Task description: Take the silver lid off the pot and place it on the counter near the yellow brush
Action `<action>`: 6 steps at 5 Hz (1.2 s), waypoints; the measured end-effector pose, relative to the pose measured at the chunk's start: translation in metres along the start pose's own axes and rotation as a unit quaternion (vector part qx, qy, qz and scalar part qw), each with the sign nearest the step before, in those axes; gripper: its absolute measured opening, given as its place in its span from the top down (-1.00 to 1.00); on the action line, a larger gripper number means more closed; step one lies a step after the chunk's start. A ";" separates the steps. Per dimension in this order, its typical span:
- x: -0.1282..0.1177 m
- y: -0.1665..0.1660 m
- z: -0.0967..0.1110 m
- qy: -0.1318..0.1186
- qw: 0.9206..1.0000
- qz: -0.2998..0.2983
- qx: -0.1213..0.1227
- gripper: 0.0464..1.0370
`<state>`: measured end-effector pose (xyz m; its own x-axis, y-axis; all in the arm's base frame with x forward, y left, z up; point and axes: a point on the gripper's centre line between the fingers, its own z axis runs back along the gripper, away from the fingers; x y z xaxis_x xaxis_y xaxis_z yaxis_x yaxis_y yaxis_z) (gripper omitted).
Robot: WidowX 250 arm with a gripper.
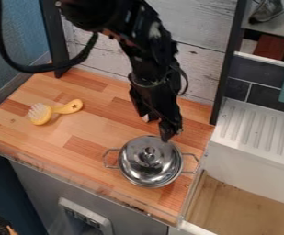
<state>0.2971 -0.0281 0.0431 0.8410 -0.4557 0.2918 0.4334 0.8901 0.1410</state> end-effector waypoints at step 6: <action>-0.020 -0.015 -0.039 0.049 0.998 0.019 -0.031 -0.24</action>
<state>0.2860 -0.0324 -0.0015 0.8837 -0.4228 0.2007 0.4172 0.9060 0.0718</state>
